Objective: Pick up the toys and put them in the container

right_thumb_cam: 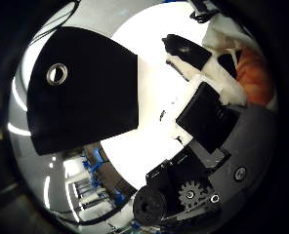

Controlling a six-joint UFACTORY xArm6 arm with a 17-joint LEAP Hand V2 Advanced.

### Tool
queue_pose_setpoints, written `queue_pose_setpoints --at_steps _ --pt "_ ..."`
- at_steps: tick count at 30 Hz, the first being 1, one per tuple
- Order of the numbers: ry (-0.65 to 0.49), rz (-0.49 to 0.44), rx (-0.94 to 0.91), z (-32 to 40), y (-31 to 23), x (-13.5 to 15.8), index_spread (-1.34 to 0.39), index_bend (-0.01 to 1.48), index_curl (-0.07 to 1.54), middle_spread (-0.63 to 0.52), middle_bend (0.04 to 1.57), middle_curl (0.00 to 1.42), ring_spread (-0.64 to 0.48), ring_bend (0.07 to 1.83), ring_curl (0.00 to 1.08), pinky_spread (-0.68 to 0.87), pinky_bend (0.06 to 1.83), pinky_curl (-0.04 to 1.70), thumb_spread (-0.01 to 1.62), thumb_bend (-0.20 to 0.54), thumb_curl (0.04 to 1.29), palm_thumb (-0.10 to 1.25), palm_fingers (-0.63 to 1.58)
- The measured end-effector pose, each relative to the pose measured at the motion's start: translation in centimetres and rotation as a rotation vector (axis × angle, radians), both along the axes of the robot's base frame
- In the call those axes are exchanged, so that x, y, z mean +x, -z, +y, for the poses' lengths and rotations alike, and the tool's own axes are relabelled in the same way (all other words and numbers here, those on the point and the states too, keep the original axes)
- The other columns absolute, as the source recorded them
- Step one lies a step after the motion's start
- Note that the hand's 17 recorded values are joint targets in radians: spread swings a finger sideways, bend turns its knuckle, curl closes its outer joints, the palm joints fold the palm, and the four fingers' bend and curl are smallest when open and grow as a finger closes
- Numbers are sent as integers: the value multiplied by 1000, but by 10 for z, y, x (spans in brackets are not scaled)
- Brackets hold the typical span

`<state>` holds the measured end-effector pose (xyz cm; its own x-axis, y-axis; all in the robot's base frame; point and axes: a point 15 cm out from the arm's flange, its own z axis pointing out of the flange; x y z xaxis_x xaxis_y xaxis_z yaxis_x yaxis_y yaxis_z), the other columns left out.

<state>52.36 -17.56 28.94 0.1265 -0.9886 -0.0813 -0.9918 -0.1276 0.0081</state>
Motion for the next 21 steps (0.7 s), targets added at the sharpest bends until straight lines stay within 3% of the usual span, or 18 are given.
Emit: queue_pose_setpoints --at_steps 14,21 --pt "36 30 15 6 -105 -87 -198 1161 763 -139 1340 769 -238 1329 777 -198 1255 943 1213 -12 472 967 1087" --pt "-20 -76 19 49 -166 -104 -197 1160 758 -139 1336 766 -239 1317 794 -208 1218 1006 1216 -11 476 965 1093"
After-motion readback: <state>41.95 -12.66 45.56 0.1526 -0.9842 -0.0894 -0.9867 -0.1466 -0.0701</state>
